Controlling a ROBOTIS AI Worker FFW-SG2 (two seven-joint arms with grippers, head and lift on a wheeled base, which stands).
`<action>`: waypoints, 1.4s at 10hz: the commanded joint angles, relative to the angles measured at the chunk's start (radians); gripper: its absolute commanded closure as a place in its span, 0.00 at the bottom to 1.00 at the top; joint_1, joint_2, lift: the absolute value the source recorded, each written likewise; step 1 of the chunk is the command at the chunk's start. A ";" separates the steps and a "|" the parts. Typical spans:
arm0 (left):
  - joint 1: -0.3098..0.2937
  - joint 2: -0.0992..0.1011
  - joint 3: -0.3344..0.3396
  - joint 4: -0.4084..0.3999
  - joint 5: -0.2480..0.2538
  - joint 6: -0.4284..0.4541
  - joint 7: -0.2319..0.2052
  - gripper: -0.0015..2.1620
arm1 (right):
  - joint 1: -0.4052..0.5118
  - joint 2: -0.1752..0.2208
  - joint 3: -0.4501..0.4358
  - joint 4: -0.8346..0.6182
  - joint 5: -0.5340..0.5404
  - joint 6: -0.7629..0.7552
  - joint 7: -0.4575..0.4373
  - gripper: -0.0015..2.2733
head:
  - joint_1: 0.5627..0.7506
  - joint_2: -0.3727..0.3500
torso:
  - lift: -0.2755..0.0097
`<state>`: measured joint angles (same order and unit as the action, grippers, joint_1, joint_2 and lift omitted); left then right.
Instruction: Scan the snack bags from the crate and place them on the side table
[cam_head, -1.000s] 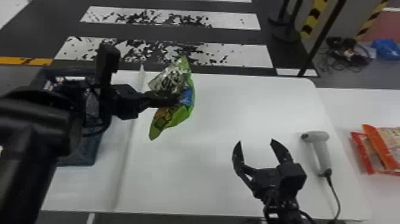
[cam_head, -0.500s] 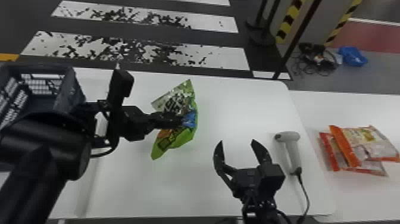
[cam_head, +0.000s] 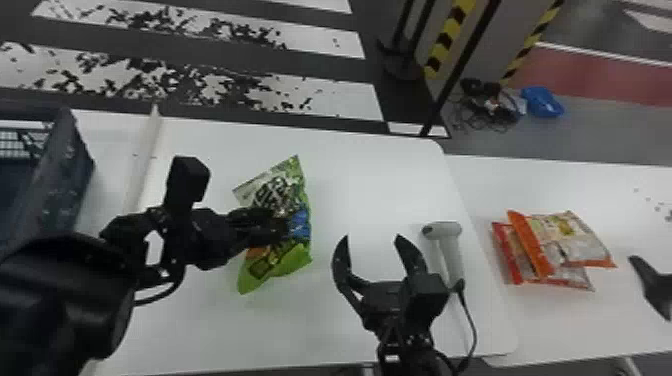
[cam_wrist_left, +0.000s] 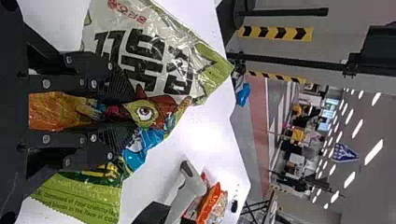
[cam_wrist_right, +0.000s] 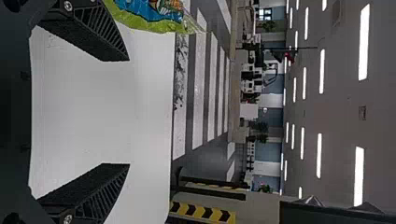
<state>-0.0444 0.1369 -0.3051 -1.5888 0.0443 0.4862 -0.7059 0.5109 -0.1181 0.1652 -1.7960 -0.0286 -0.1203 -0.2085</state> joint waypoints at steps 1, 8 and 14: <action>0.015 0.001 0.011 0.000 0.023 -0.033 0.014 0.00 | 0.001 0.000 -0.007 -0.002 -0.004 0.000 0.000 0.03 | 0.70 0.17 | 0.68; 0.193 0.030 0.110 -0.223 0.029 -0.235 0.124 0.02 | 0.018 -0.002 -0.018 -0.037 -0.019 0.000 0.001 0.03 | 0.70 0.19 | 0.68; 0.399 0.035 0.296 -0.362 0.135 -0.306 0.371 0.02 | -0.006 -0.008 -0.021 -0.080 -0.143 0.156 0.087 0.03 | 0.70 0.44 | 0.68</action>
<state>0.3373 0.1718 -0.0289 -1.9365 0.1642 0.1842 -0.3328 0.5097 -0.1251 0.1494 -1.8712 -0.1436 0.0094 -0.1247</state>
